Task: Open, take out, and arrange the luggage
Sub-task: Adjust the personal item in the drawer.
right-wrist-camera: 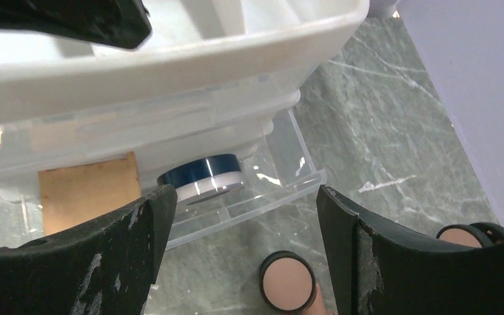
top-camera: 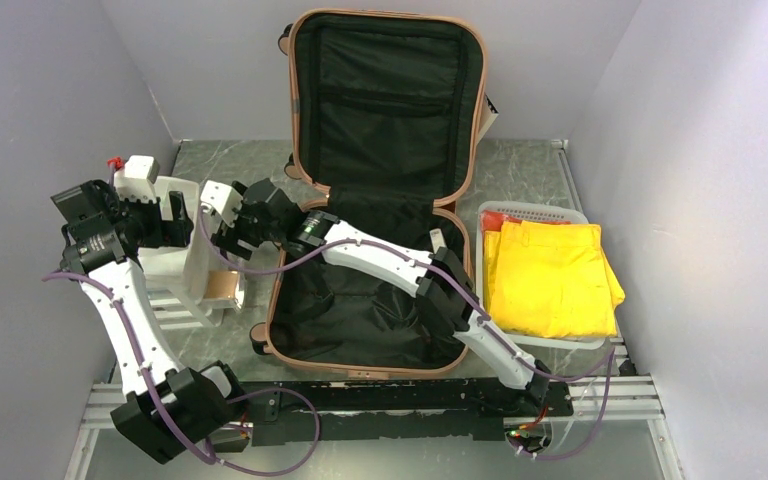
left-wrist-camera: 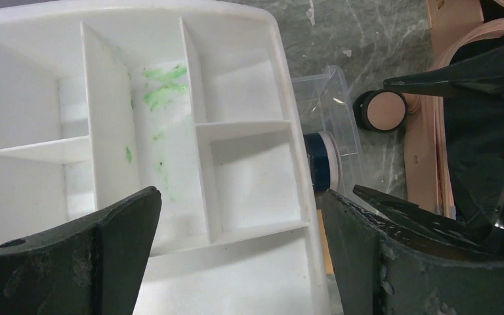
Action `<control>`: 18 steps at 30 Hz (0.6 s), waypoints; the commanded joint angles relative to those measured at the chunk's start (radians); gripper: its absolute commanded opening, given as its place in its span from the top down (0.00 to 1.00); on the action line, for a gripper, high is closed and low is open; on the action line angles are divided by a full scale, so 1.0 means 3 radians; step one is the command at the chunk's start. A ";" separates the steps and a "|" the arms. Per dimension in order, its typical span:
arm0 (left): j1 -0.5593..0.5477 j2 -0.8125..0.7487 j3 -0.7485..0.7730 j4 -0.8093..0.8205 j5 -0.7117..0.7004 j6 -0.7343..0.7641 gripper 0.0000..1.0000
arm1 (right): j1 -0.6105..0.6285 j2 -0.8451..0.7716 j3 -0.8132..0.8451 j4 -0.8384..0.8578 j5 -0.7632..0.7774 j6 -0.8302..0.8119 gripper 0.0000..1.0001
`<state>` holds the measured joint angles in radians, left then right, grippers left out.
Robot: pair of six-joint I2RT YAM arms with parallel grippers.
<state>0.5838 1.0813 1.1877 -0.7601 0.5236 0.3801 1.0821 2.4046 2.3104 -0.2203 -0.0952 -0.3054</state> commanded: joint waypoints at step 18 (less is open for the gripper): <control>0.0042 0.0062 -0.0086 0.0160 0.0016 0.0007 0.04 | -0.0012 0.0160 0.0069 0.0007 0.0203 -0.0044 0.17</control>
<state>0.5861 1.0885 1.1778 -0.7364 0.5247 0.3798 1.0760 2.4702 2.3020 -0.2096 0.0307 -0.3477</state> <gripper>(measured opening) 0.965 0.831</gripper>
